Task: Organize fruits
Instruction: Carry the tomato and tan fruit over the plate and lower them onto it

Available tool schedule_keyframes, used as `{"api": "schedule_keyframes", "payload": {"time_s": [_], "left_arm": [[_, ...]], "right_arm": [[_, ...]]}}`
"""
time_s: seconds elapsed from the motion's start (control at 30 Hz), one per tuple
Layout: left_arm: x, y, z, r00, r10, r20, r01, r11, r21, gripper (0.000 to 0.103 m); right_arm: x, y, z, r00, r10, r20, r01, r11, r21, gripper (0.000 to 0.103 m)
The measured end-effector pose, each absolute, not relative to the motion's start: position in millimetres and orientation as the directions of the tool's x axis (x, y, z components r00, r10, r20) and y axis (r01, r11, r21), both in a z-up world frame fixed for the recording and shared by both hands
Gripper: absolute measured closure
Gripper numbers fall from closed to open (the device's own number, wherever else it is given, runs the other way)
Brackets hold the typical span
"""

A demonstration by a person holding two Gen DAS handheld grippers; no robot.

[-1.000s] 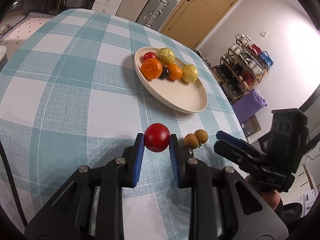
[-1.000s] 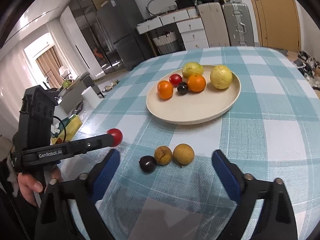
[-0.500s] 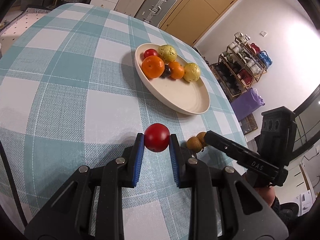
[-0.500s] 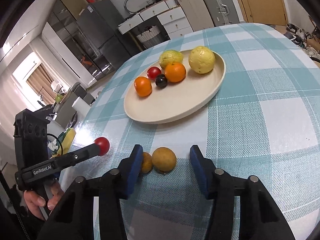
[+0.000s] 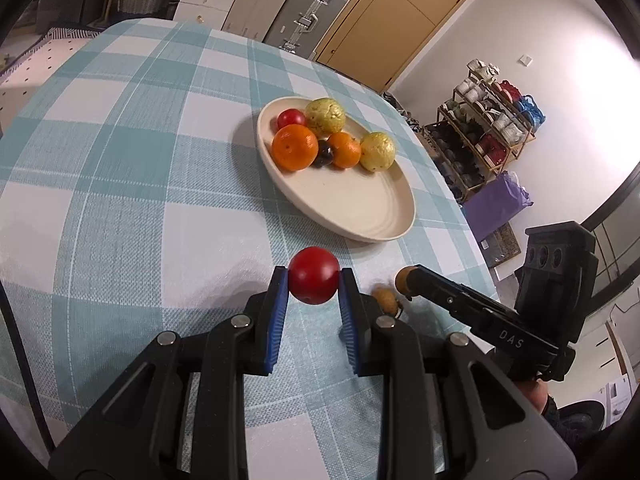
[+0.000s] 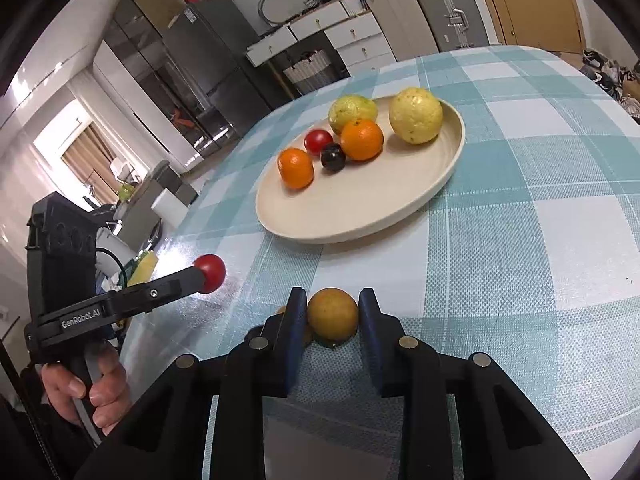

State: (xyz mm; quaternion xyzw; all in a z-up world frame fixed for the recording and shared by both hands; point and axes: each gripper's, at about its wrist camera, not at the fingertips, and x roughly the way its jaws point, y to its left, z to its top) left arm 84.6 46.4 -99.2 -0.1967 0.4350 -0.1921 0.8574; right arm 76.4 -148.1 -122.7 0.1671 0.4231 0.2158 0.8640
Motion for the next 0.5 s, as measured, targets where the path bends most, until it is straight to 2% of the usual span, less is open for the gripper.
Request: {"api": "schedule_keyframes", "payload": {"time_s": [0.5], "left_arm": [[124.3,26.6,-78.2,0.562,-0.505,-0.655,0.191,0.850,-0.491,0.081]], "right_arm": [[95.4,-165.3,-97.0,0.620,0.523,-0.585,-0.257,0.840,0.478,0.076]]}}
